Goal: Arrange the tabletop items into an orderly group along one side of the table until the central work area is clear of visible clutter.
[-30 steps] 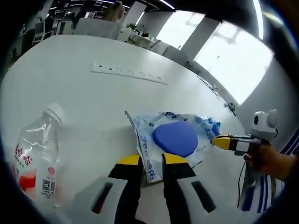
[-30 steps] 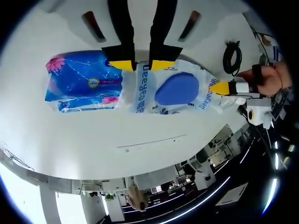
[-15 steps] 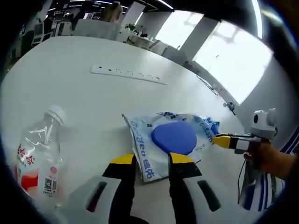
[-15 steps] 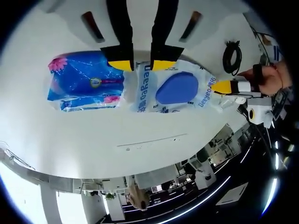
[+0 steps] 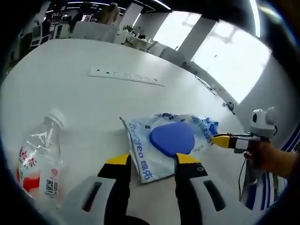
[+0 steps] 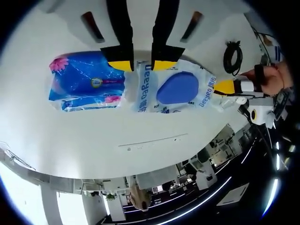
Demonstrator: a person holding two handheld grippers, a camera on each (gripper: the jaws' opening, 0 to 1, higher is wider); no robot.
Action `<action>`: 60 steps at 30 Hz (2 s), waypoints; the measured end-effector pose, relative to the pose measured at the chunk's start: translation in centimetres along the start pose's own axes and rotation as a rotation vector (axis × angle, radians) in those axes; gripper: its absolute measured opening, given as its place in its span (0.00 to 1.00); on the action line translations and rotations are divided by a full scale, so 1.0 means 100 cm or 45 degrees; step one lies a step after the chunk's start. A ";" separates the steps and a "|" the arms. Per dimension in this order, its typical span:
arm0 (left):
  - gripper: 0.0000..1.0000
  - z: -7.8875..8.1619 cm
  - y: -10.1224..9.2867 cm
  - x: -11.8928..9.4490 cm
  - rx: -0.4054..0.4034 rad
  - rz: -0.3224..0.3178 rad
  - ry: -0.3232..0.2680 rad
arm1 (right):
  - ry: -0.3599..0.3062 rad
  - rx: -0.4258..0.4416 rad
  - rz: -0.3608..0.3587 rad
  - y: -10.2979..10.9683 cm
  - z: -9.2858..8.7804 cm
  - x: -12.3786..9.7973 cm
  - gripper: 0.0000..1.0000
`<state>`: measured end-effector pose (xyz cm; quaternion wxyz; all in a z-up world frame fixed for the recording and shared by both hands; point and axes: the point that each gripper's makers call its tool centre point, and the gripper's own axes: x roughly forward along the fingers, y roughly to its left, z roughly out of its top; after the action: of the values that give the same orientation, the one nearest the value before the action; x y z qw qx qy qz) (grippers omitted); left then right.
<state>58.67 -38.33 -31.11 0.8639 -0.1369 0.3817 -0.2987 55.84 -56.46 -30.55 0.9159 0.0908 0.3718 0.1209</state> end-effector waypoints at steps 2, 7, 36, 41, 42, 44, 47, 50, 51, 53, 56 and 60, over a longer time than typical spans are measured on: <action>0.38 0.001 0.000 -0.001 0.007 0.002 -0.004 | -0.004 0.002 -0.001 0.000 0.001 0.000 0.12; 0.42 0.002 0.001 -0.004 0.017 0.013 -0.009 | -0.007 -0.003 -0.005 -0.001 0.002 -0.001 0.12; 0.51 0.005 0.000 -0.029 0.072 0.021 -0.013 | -0.021 -0.045 -0.030 -0.003 0.004 -0.011 0.04; 0.51 0.007 0.001 -0.034 0.078 0.028 -0.021 | -0.025 -0.051 -0.029 -0.003 0.005 -0.012 0.03; 0.51 0.007 0.001 -0.035 0.078 0.028 -0.021 | -0.025 -0.053 -0.030 -0.002 0.005 -0.013 0.02; 0.51 0.007 0.002 -0.036 0.080 0.031 -0.024 | -0.026 -0.059 -0.031 -0.002 0.005 -0.014 0.02; 0.51 0.007 0.001 -0.038 0.085 0.030 -0.027 | -0.032 -0.058 -0.031 -0.001 0.006 -0.015 0.01; 0.51 0.008 0.000 -0.041 0.089 0.030 -0.030 | -0.034 -0.063 -0.032 -0.001 0.007 -0.016 0.00; 0.51 0.008 -0.001 -0.042 0.090 0.029 -0.033 | -0.047 -0.058 -0.030 0.000 0.009 -0.017 0.01; 0.51 0.008 -0.001 -0.043 0.094 0.031 -0.032 | -0.049 -0.053 -0.030 0.000 0.009 -0.018 0.01; 0.52 0.009 -0.002 -0.046 0.094 0.033 -0.042 | -0.078 -0.042 -0.025 0.000 0.014 -0.021 0.04; 0.52 0.012 -0.002 -0.051 0.091 0.034 -0.054 | -0.076 -0.042 -0.025 0.001 0.014 -0.023 0.06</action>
<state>56.77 -35.35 -27.23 0.8801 -0.1070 0.3541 -0.2978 55.23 -57.18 -27.99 0.9291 0.0754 0.3432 0.1152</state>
